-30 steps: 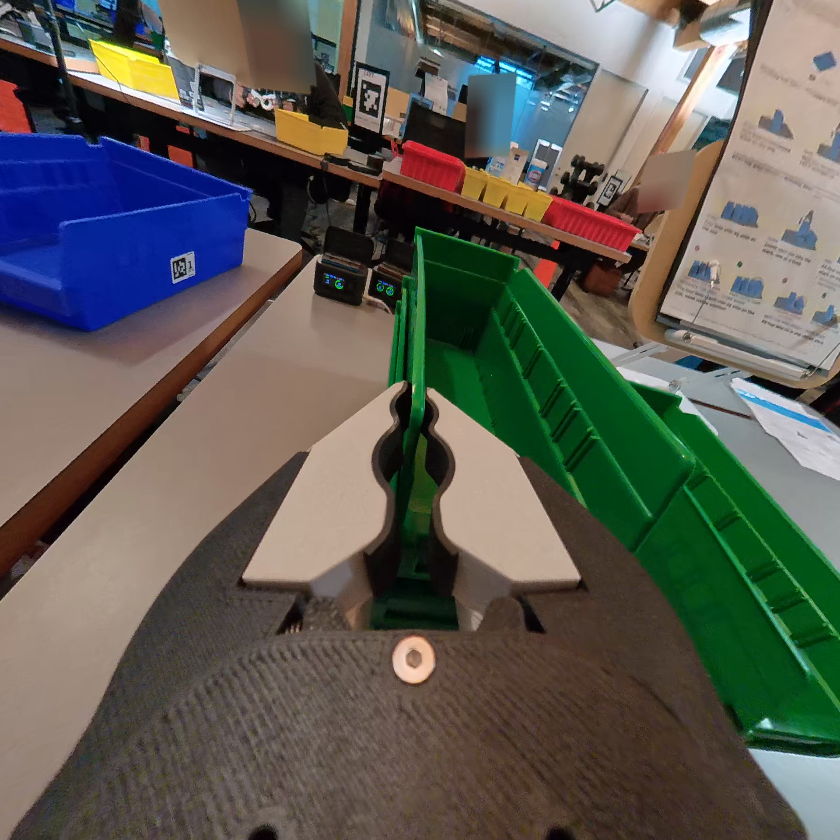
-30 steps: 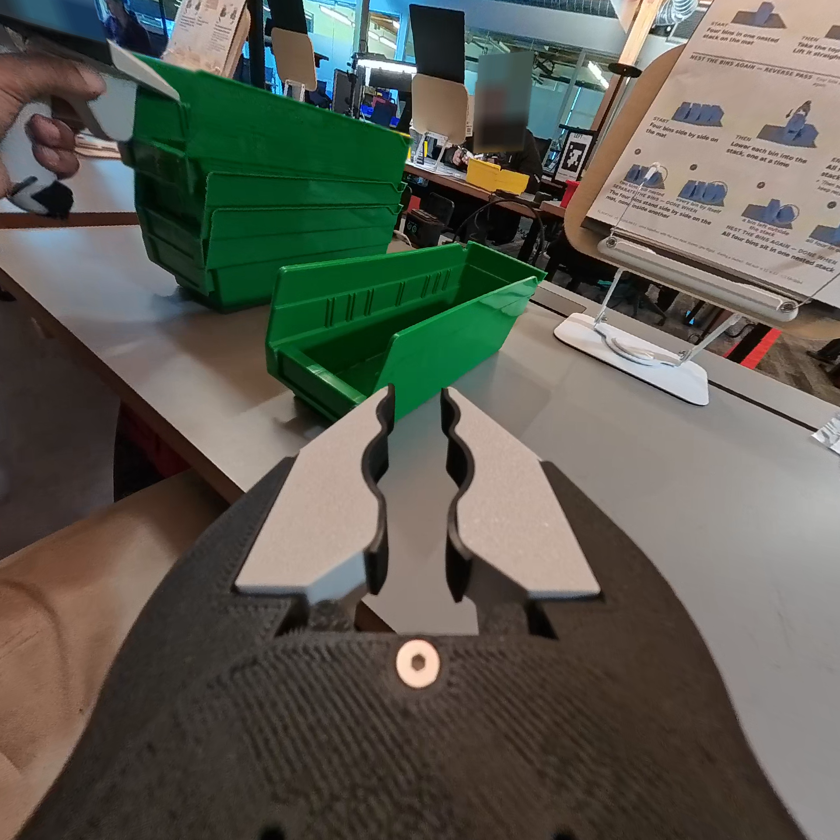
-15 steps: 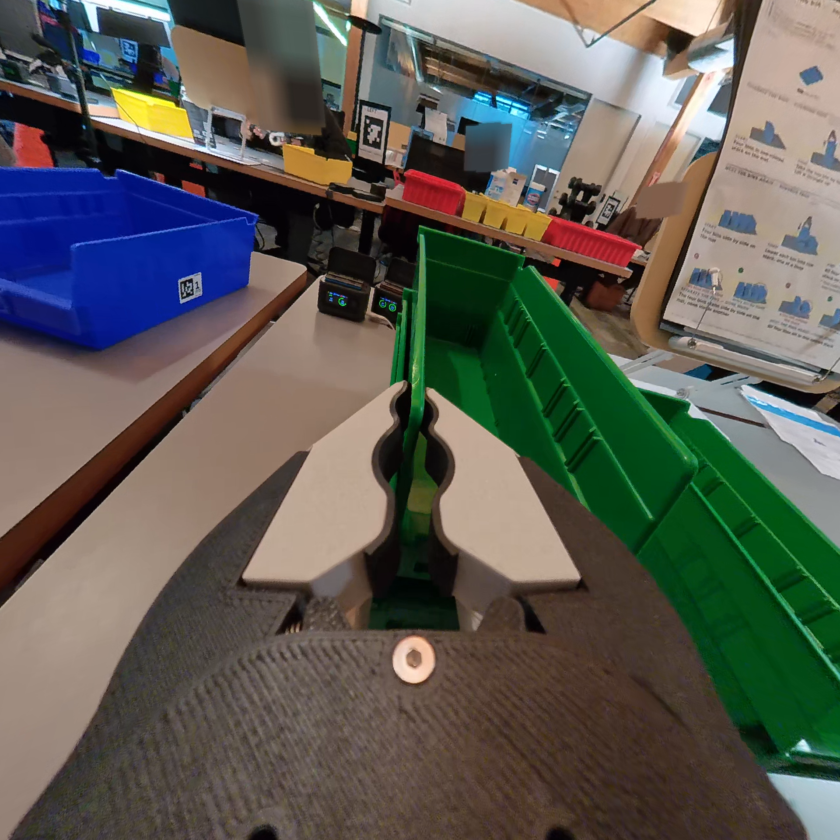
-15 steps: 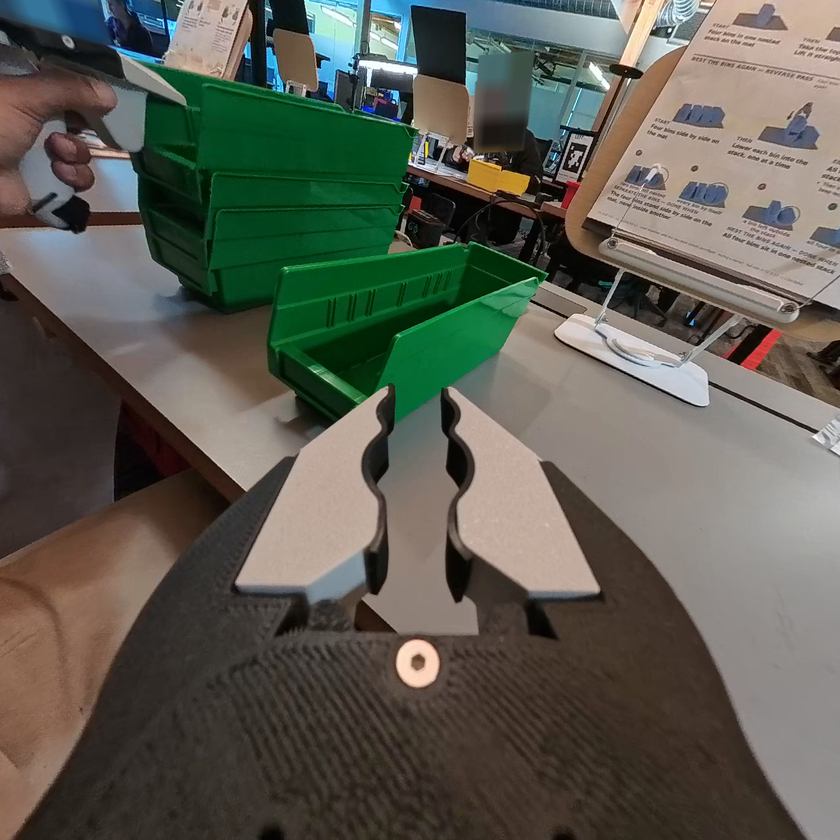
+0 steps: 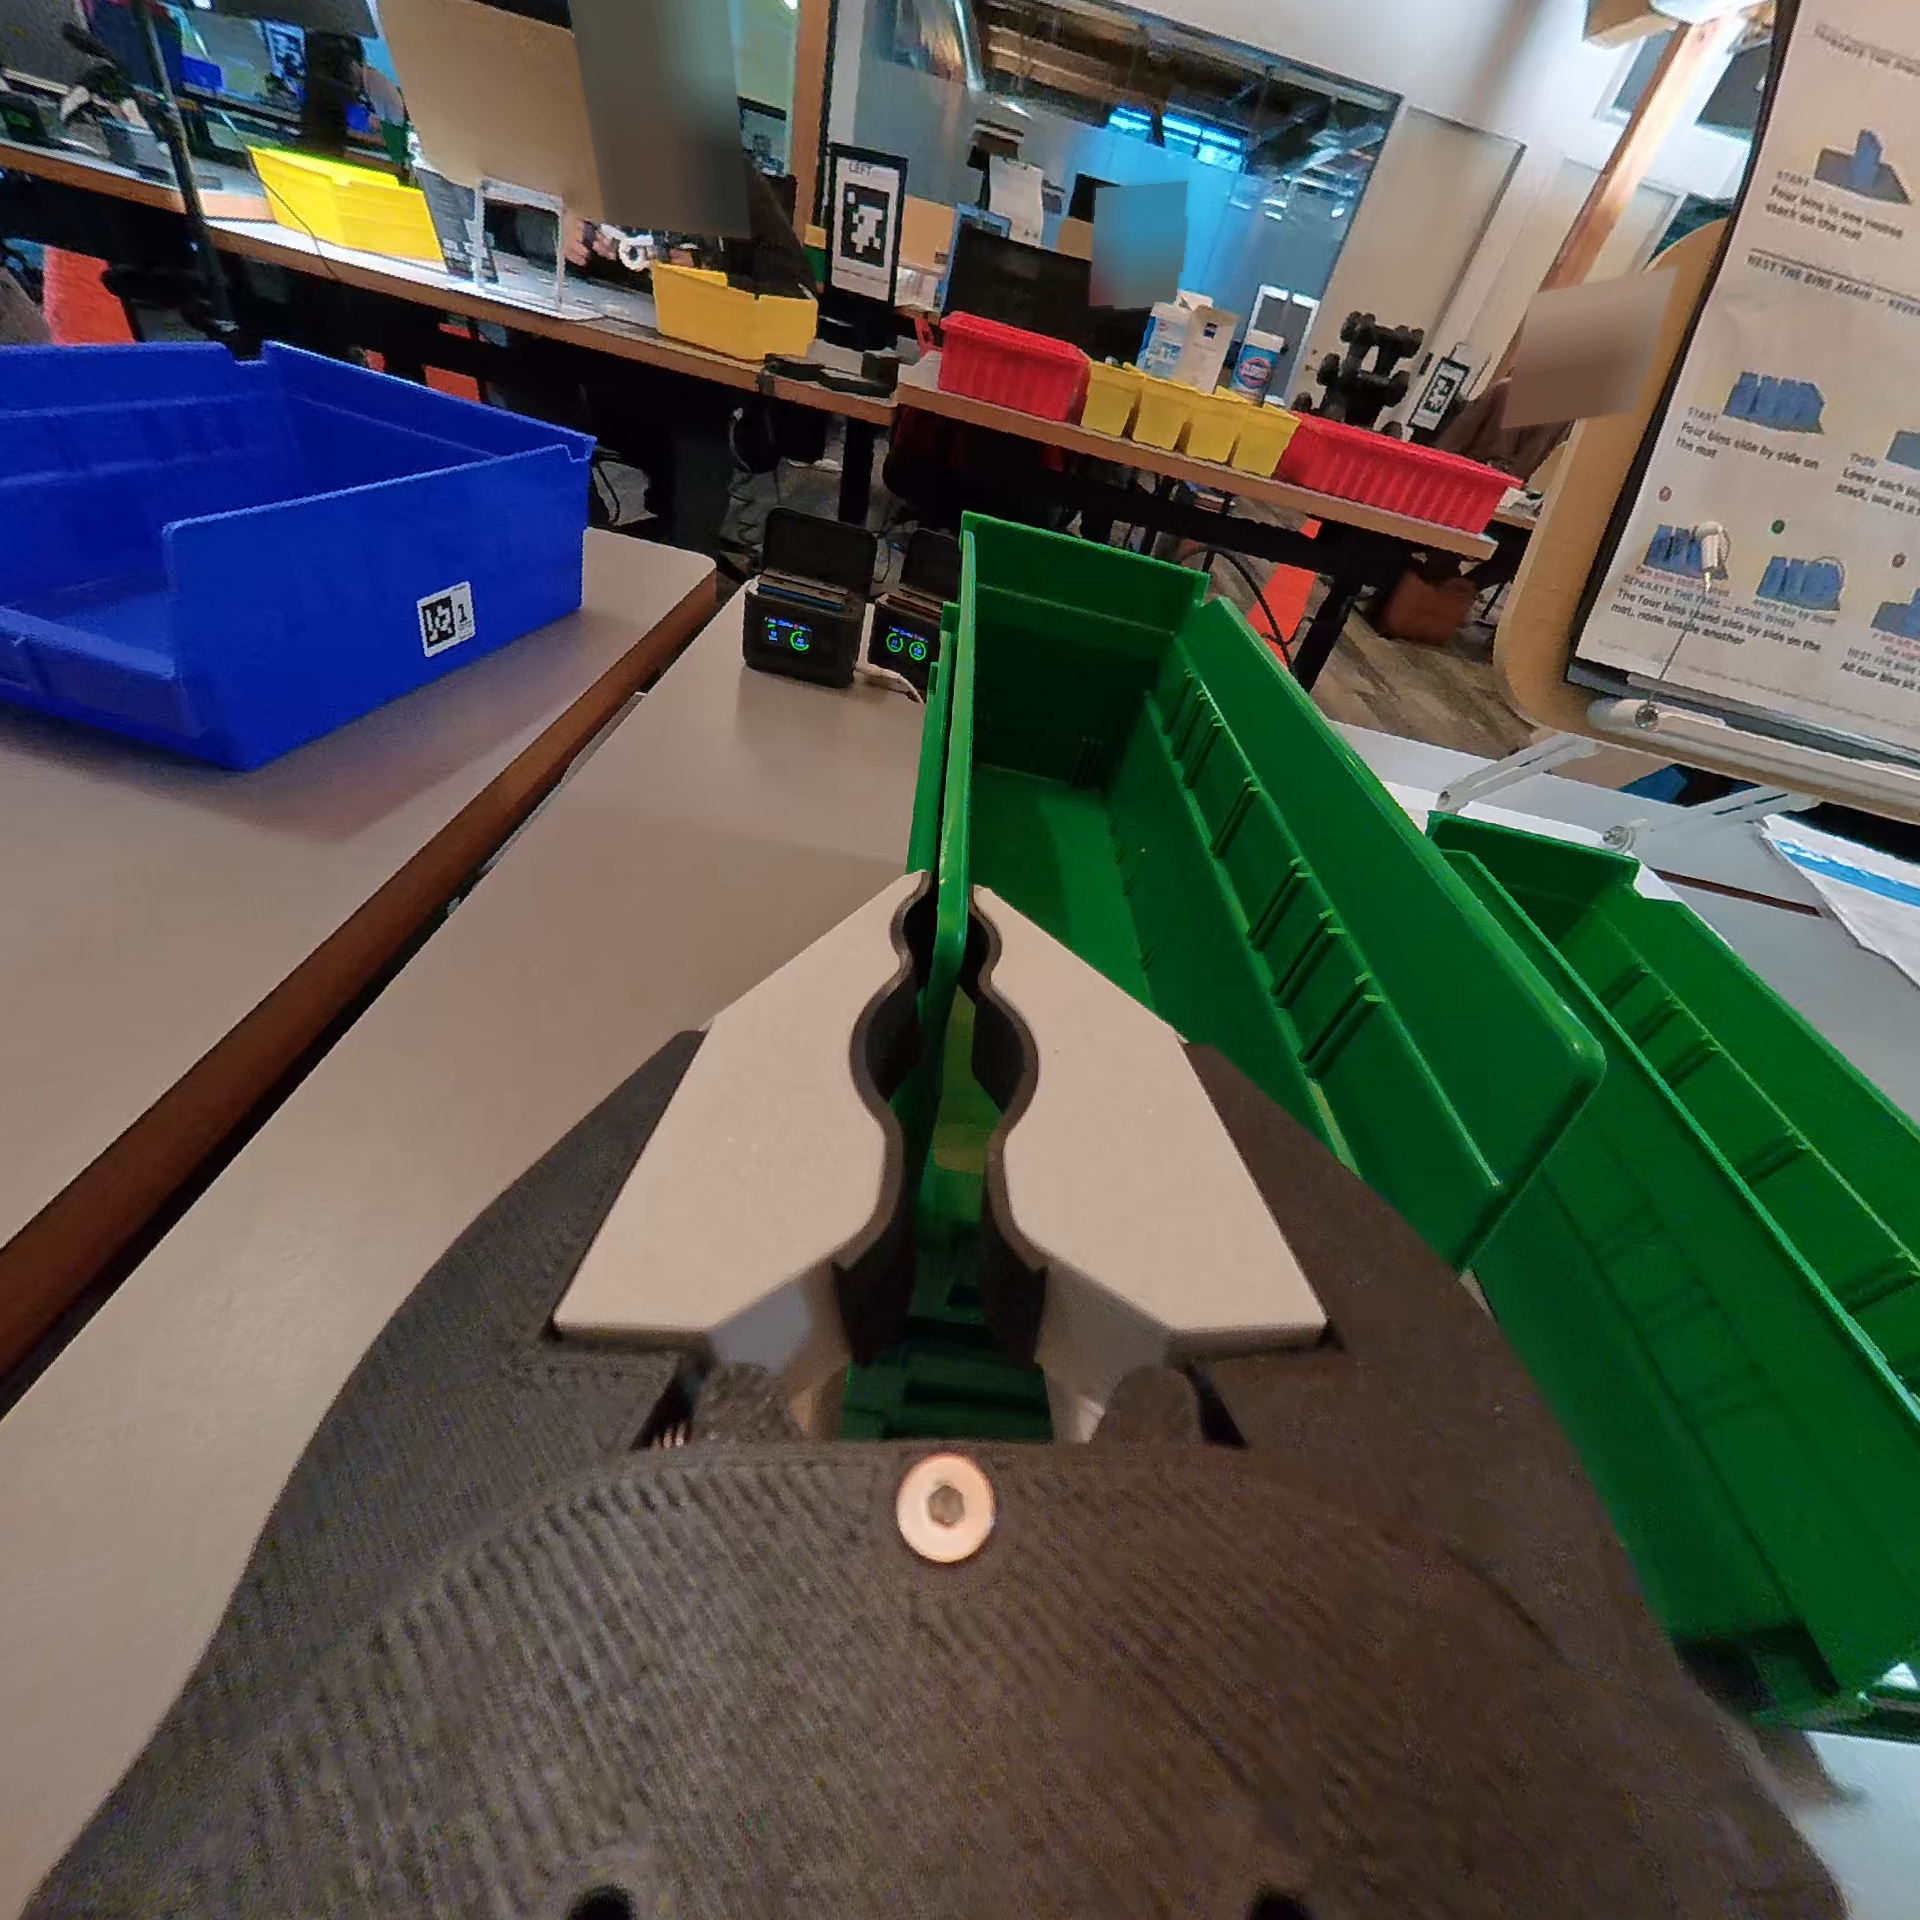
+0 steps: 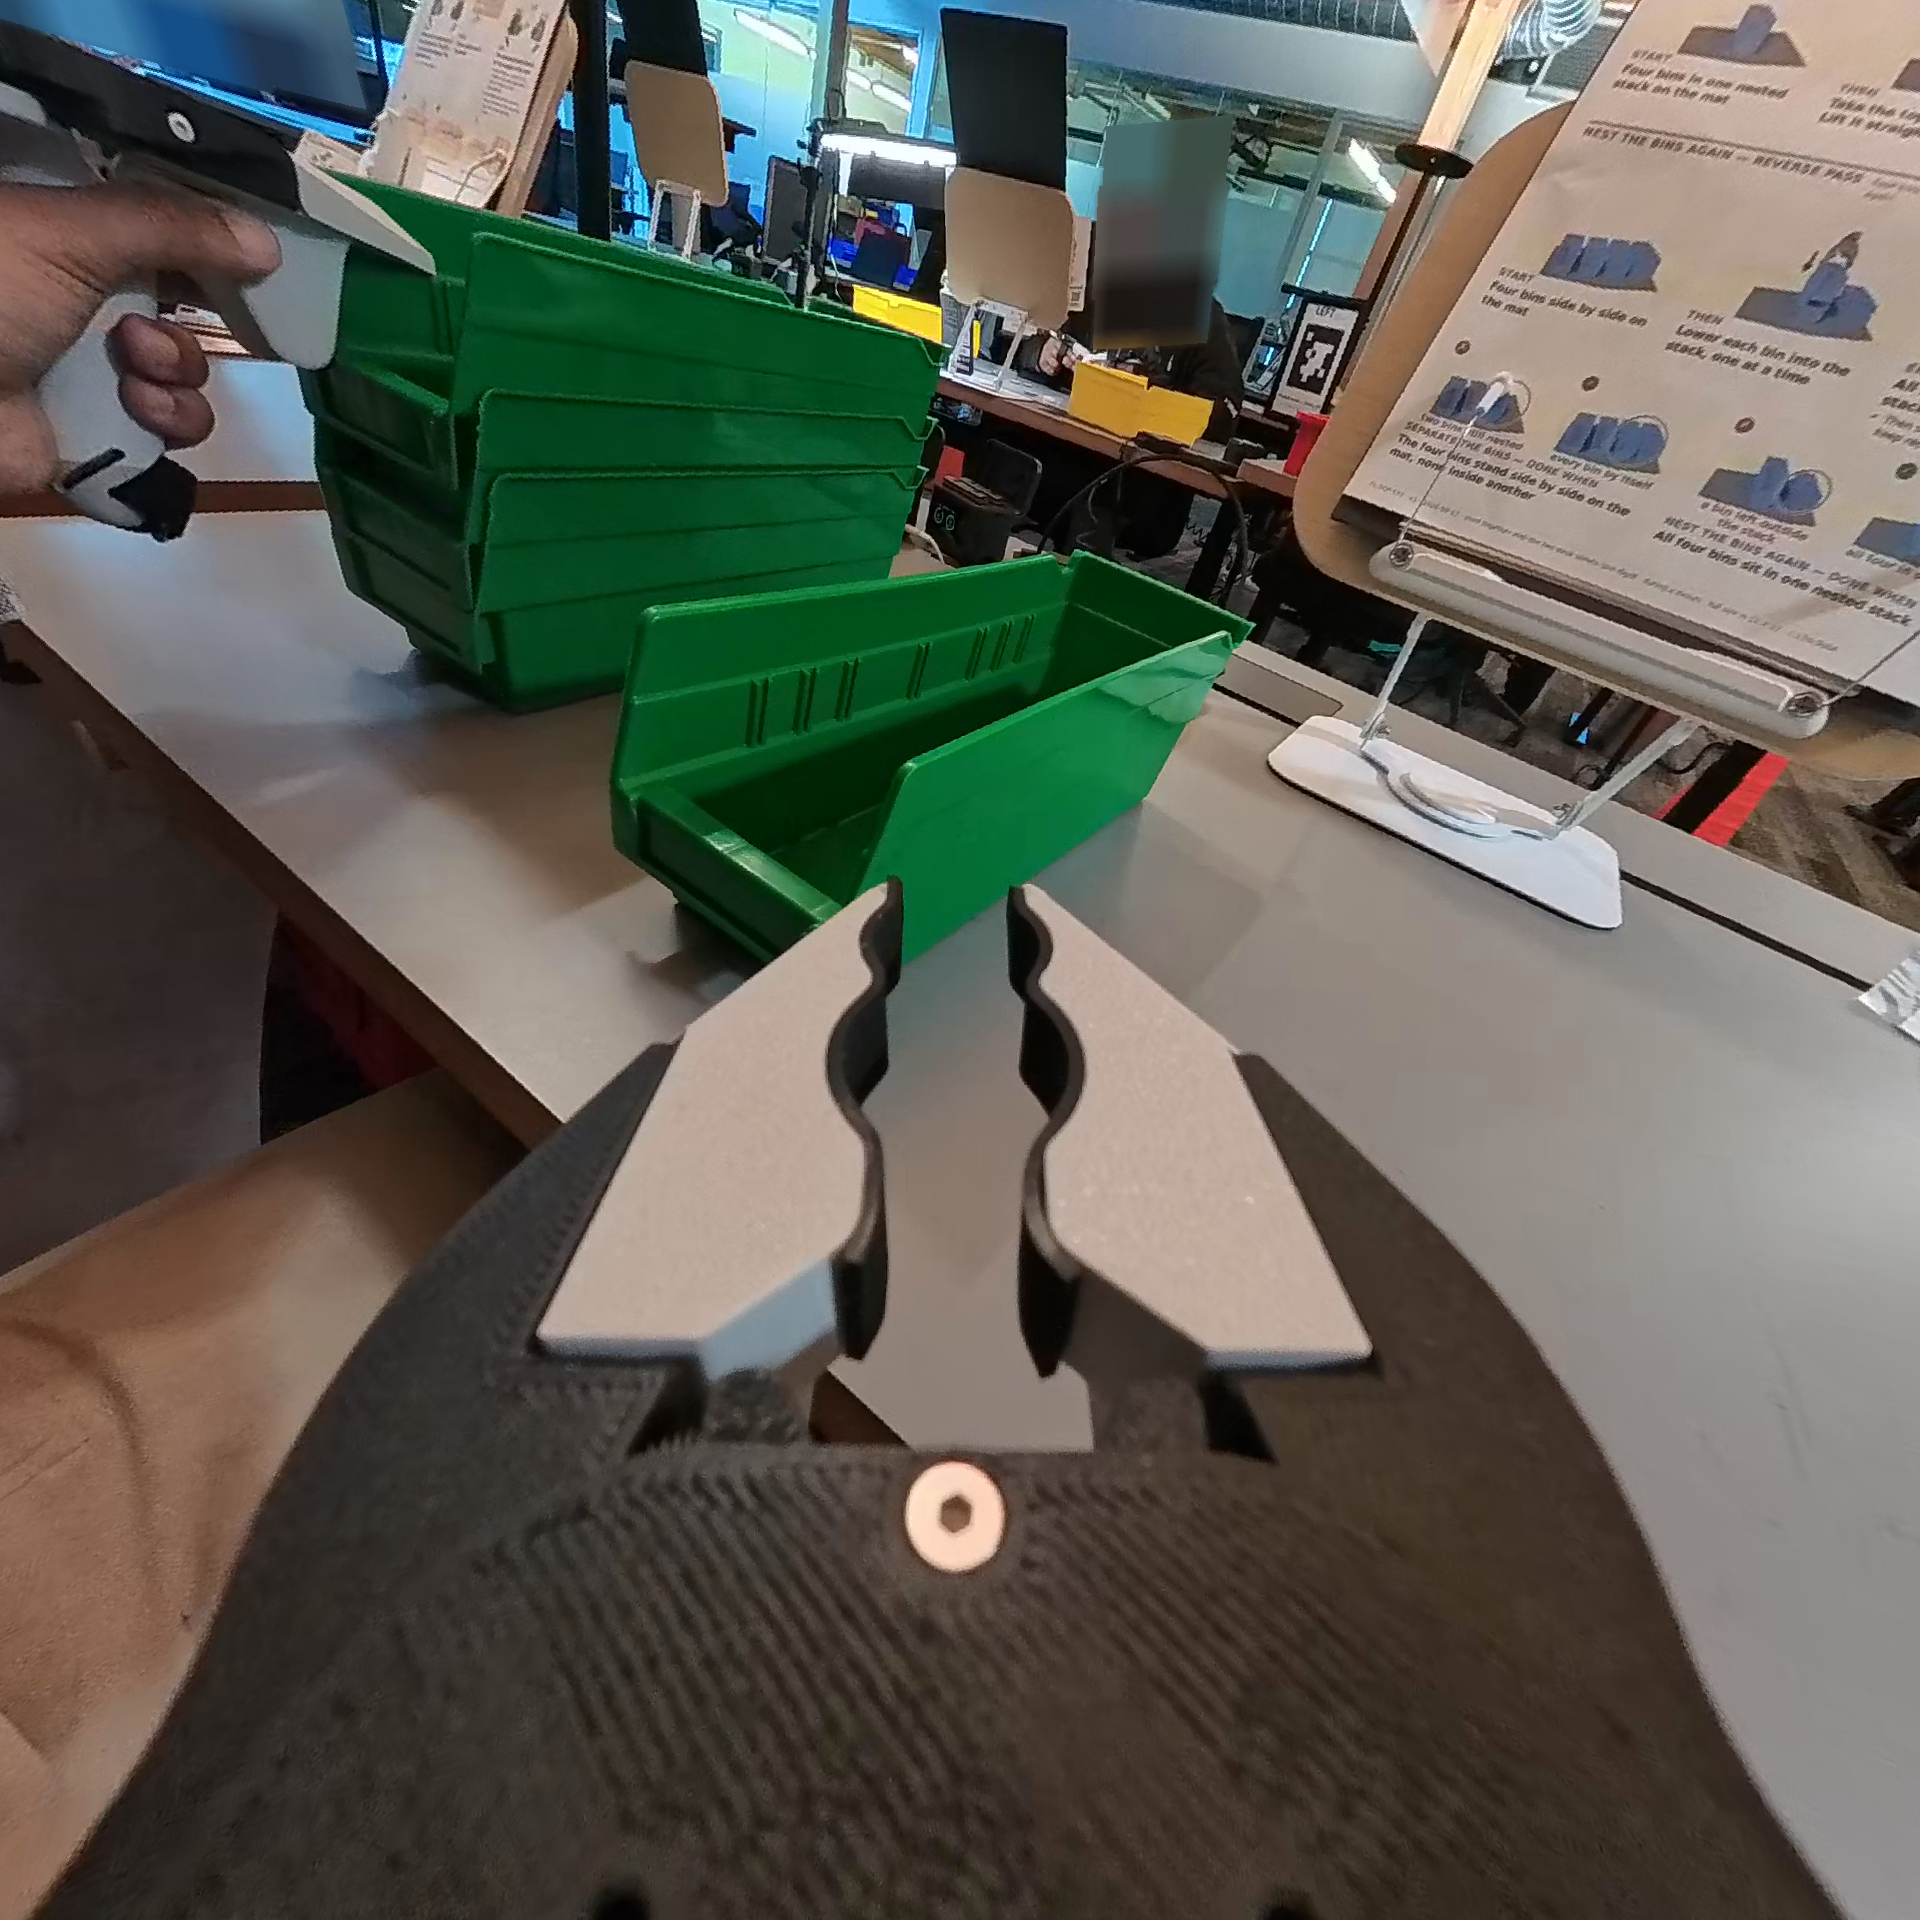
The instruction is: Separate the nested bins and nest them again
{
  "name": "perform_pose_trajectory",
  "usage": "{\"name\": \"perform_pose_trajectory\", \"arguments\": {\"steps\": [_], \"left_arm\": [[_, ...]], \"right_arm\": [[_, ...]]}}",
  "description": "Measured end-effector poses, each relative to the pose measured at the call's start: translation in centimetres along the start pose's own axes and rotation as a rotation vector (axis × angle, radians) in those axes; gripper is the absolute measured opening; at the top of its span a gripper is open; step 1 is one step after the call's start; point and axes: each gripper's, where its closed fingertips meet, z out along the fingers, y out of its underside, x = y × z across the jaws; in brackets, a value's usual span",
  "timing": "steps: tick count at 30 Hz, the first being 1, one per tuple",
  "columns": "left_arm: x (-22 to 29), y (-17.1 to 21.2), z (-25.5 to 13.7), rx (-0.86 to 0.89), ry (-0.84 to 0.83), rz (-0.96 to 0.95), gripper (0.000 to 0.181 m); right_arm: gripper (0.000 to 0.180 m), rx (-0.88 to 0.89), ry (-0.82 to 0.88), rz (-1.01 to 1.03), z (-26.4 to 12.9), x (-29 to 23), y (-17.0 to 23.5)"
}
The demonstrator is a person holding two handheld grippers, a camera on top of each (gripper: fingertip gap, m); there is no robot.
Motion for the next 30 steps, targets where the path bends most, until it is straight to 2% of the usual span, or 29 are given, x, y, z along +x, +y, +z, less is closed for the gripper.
{"name": "perform_pose_trajectory", "arguments": {"steps": [30], "left_arm": [[-0.2,1.4,0.0,-0.125,0.01,0.084,0.0]], "right_arm": [[0.019,-0.007,-0.002,-0.008,0.1,-0.1,0.2]]}}
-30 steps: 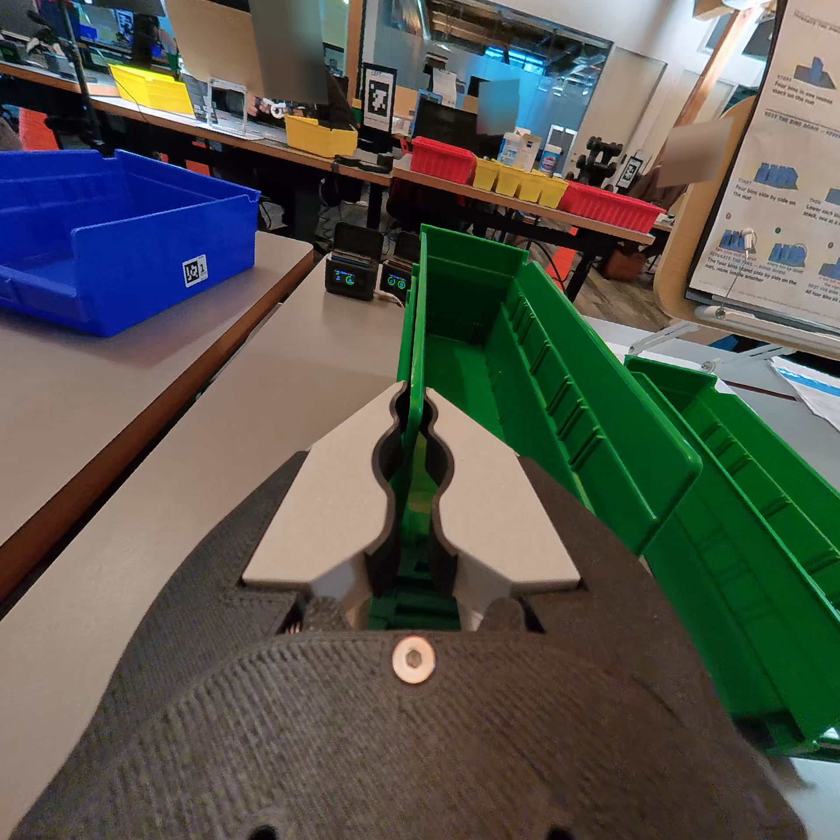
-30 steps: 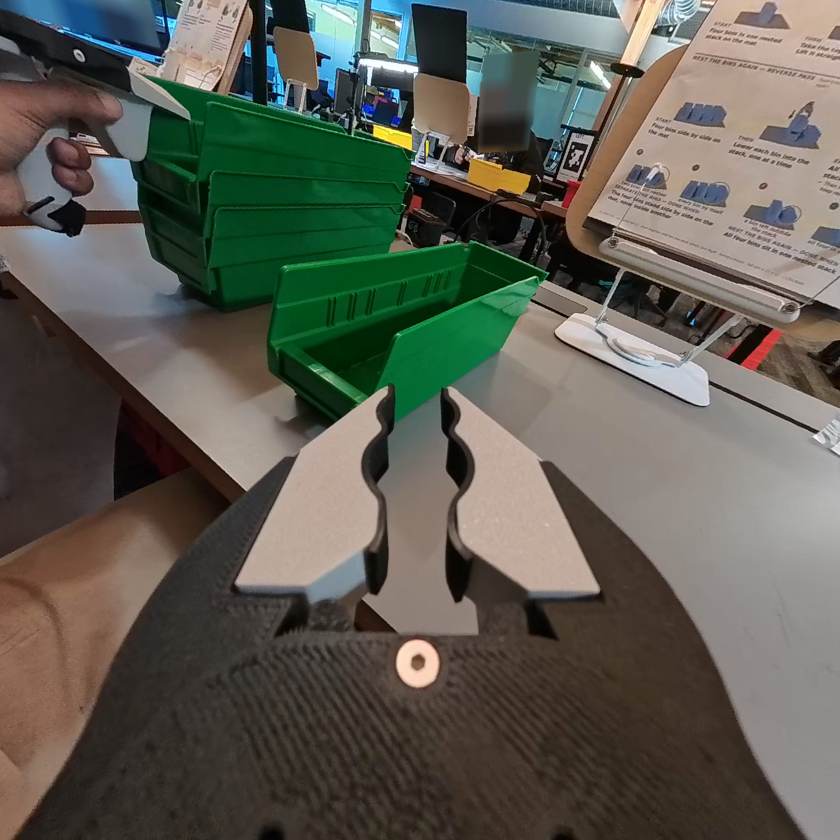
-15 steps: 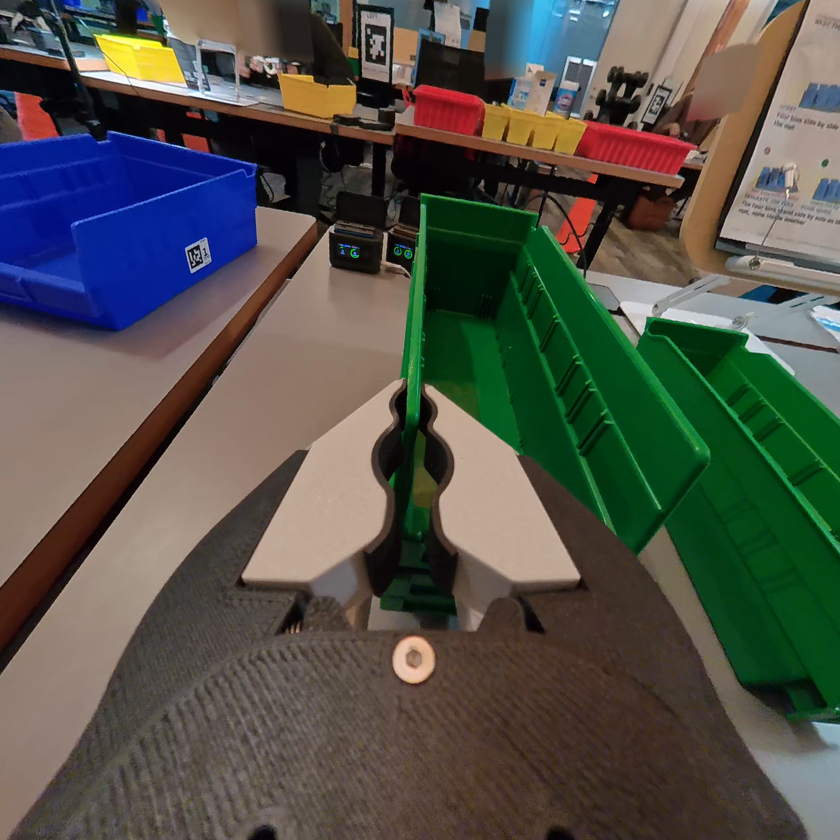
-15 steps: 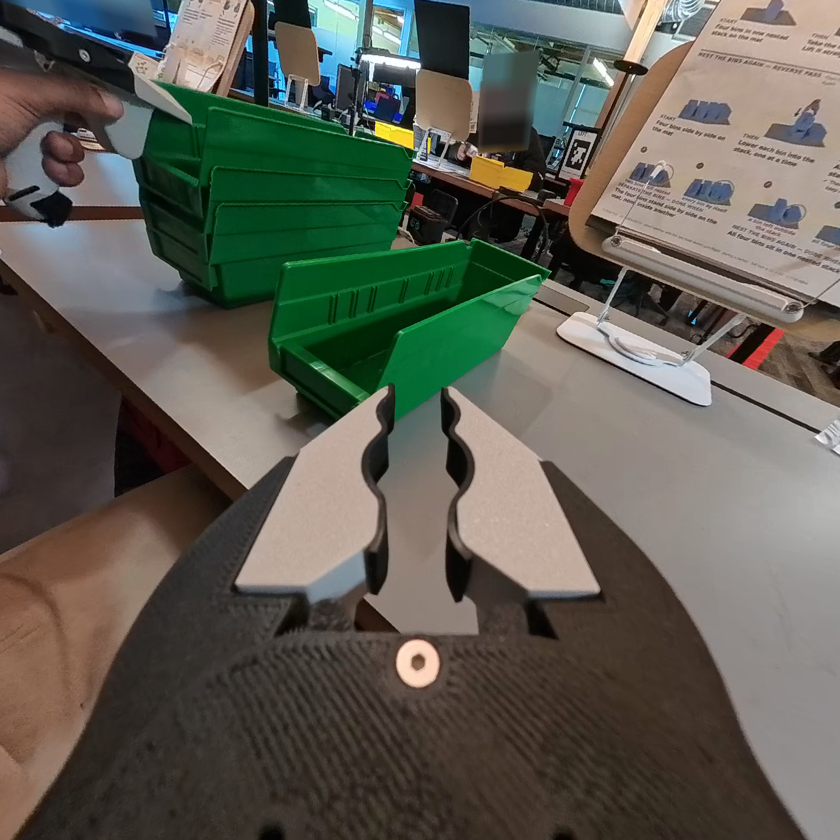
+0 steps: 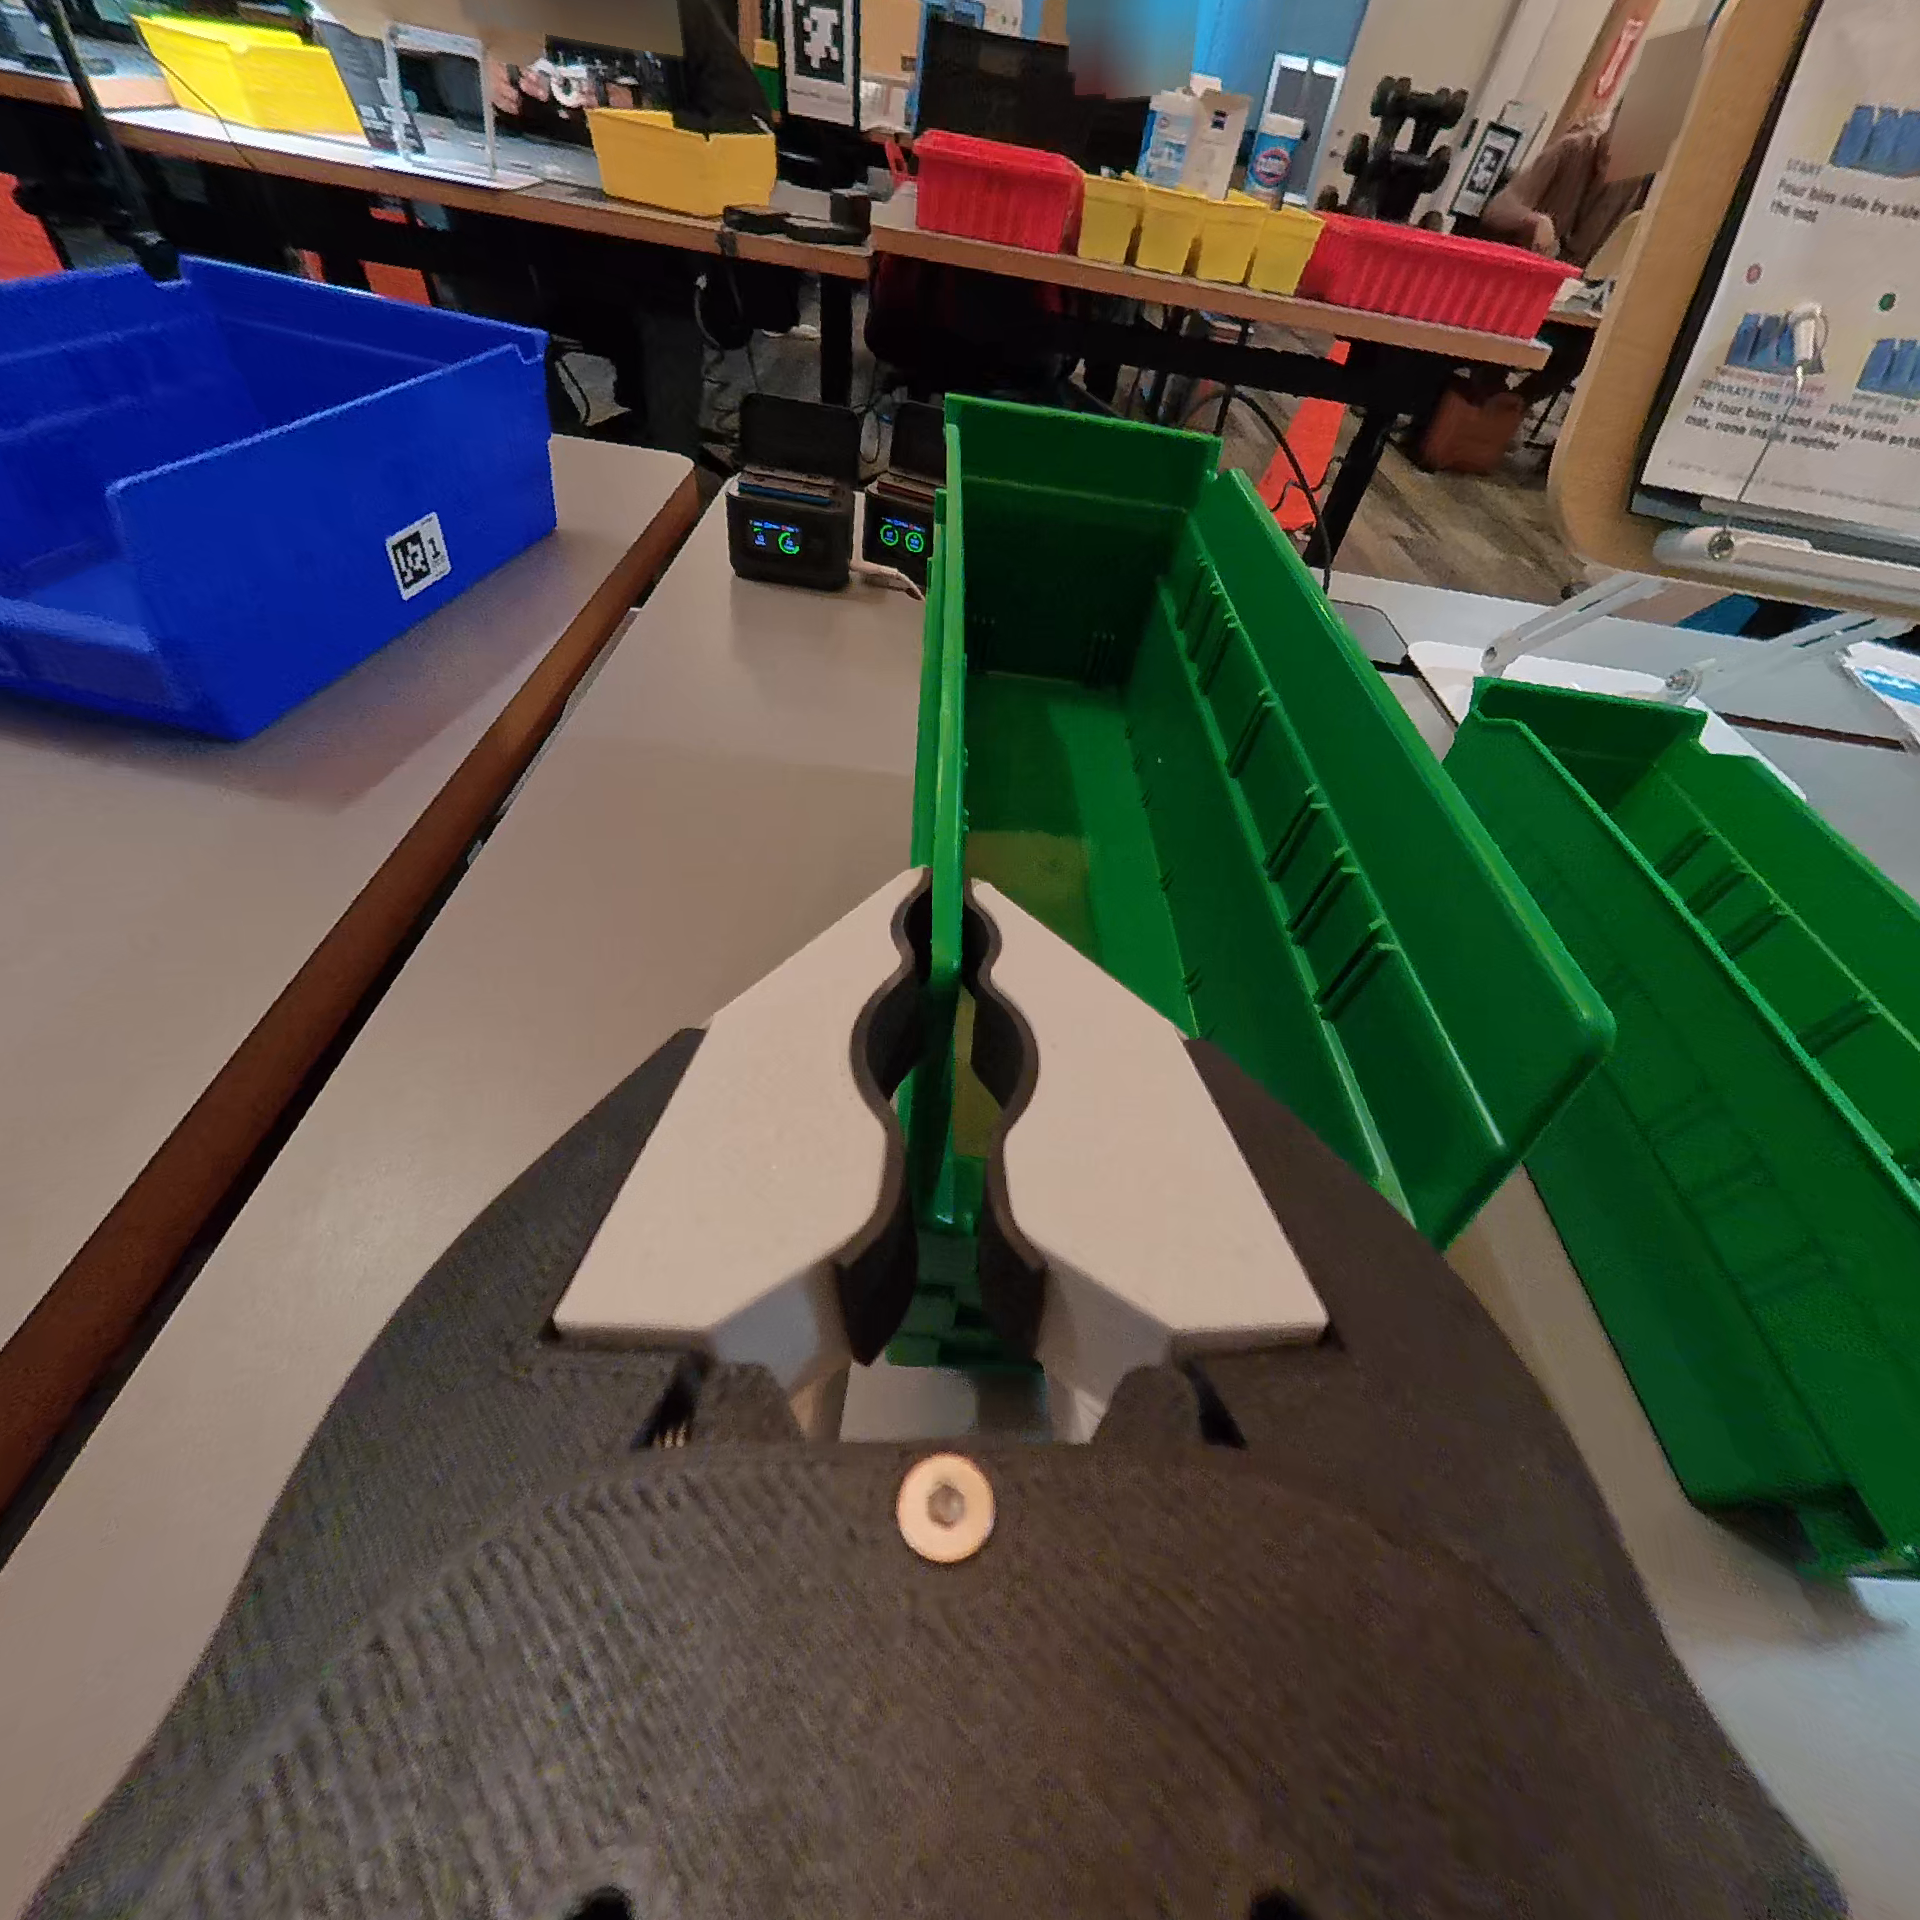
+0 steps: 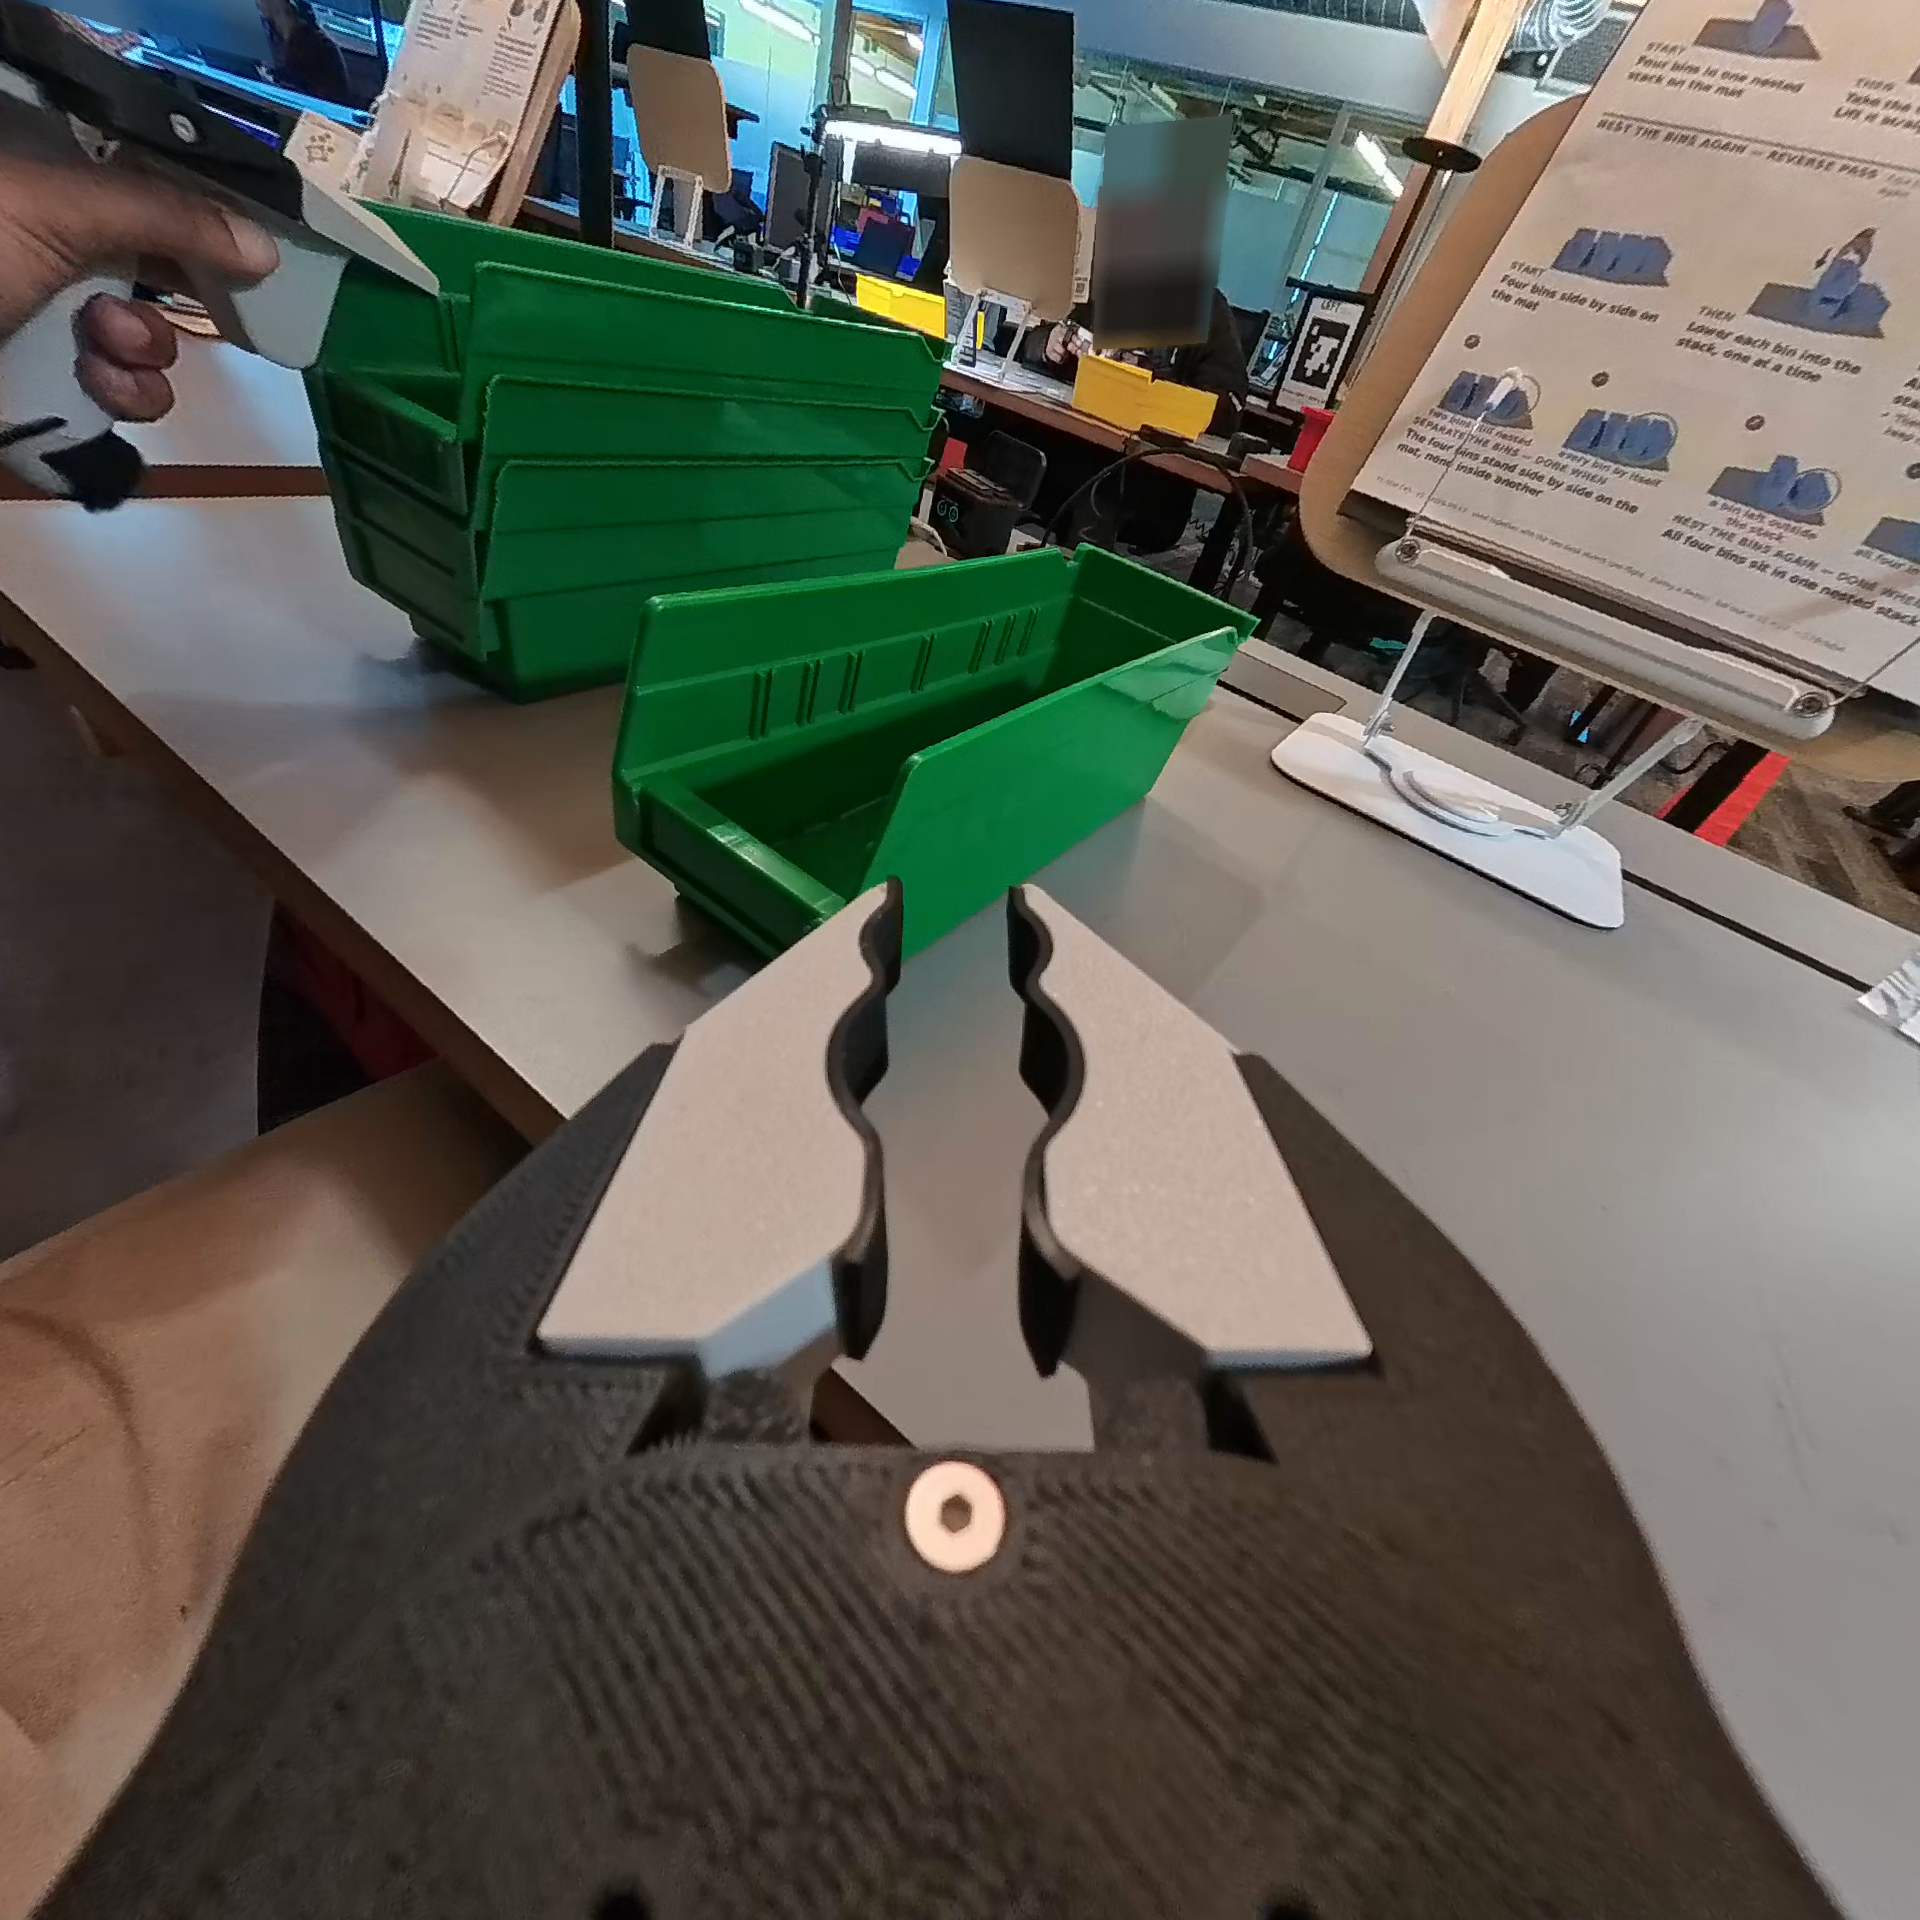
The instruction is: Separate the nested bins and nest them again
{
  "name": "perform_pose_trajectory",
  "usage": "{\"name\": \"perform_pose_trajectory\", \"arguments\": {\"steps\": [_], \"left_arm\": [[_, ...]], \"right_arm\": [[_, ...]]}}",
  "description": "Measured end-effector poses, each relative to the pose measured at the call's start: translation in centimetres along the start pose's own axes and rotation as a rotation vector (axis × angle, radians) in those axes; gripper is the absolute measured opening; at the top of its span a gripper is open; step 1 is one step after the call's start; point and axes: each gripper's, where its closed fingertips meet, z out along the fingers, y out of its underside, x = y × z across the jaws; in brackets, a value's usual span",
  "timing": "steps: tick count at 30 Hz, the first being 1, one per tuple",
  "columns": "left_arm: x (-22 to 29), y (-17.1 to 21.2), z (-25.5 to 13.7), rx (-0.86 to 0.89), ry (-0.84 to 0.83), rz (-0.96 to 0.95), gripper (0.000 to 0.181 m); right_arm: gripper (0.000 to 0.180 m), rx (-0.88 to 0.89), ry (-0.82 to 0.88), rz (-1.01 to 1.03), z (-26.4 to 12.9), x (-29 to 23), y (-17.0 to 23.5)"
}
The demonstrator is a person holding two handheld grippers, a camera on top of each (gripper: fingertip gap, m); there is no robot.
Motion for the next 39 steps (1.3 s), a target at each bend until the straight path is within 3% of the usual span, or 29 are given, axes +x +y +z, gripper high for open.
{"name": "perform_pose_trajectory", "arguments": {"steps": [5,13,22,28,32,39], "left_arm": [[0.1,0.1,-0.5,-0.032,0.03,0.067,0.0],[-0.7,0.2,-1.2,-0.055,0.113,-0.019,0.0],[-0.2,0.2,-1.4,0.011,-0.015,-0.05,0.001],[1.4,0.7,-1.5,0.033,-0.081,0.081,0.0],[1.4,0.7,-1.6,0.035,0.004,0.003,0.0],[1.0,0.6,-1.6,0.041,0.005,-0.005,0.0]], "right_arm": [[0.019,-0.001,-0.001,0.001,0.0,0.0,0.0],[0.019,-0.001,0.0,0.003,0.0,0.0,0.0],[0.019,-0.001,-0.001,0.0,0.0,-0.1,0.0],[0.019,0.003,0.0,0.006,-0.1,0.1,-0.1],[0.019,0.007,0.0,0.004,-0.2,0.1,-0.2],[0.019,0.001,-0.002,0.0,0.0,0.0,0.0]]}}
